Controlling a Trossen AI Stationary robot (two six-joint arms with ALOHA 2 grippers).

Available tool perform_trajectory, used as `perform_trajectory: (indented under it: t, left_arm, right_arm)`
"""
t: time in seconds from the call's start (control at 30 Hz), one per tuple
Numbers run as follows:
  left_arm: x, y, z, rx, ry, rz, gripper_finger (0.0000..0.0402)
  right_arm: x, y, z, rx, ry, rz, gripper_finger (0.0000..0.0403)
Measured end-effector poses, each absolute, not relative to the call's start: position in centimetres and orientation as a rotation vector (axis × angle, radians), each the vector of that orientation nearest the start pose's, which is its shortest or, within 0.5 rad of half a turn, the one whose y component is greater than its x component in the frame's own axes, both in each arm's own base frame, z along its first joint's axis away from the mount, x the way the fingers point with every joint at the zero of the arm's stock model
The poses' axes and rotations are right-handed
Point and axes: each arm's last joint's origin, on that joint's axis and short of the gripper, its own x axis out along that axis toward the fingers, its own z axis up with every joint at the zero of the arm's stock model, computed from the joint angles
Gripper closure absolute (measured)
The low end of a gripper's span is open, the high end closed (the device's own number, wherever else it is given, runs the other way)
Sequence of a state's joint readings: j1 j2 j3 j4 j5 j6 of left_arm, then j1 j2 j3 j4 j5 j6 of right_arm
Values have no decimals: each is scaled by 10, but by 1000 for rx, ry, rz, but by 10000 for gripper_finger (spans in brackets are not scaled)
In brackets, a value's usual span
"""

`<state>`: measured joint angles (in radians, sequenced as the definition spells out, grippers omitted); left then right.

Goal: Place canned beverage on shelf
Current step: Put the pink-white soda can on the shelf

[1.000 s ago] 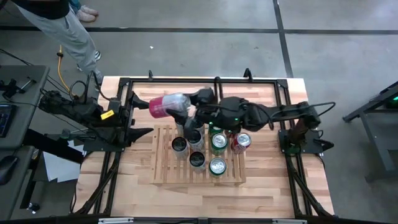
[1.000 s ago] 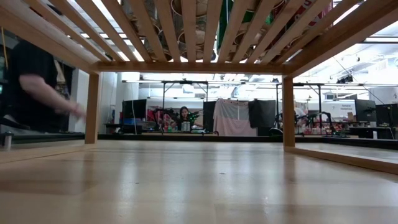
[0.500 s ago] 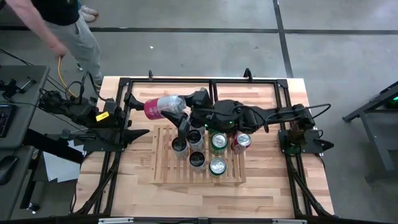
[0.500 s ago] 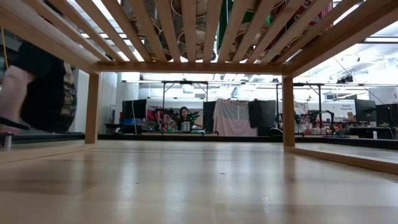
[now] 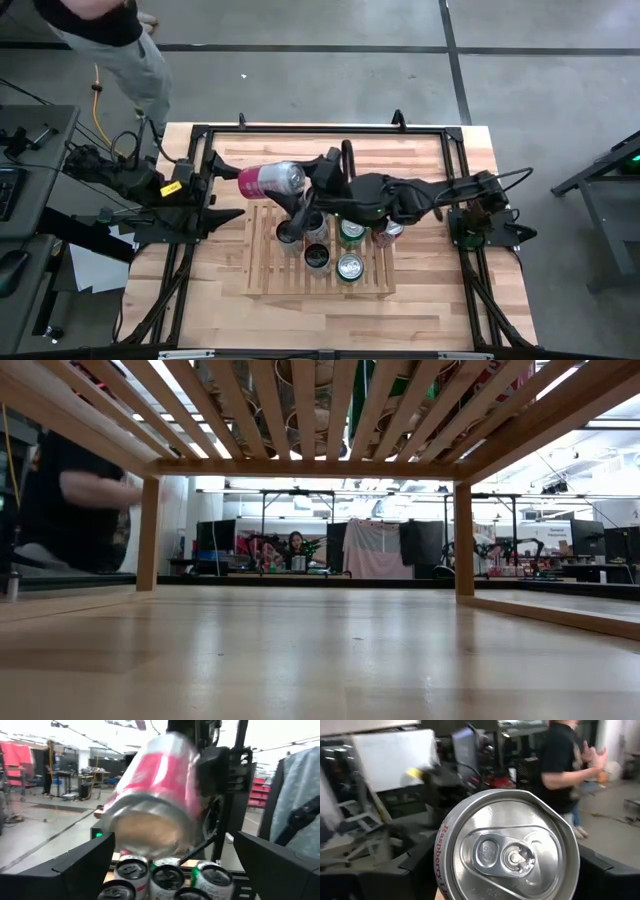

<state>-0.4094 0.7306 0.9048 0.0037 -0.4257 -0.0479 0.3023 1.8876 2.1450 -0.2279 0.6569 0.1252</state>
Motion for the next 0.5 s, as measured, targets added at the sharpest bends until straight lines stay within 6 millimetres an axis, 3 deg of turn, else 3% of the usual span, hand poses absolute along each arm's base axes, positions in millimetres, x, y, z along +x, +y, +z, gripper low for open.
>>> perform_trajectory:
  t: [0.2, 0.5]
  left_arm:
    - [140, -47, 396, -112, -148, 39, 2]
    - [139, -46, 397, -96, -154, 90, 2]
  right_arm:
    - [384, 104, 504, 97, -60, -336, 112]
    - [383, 102, 490, 105, 78, -336, 112]
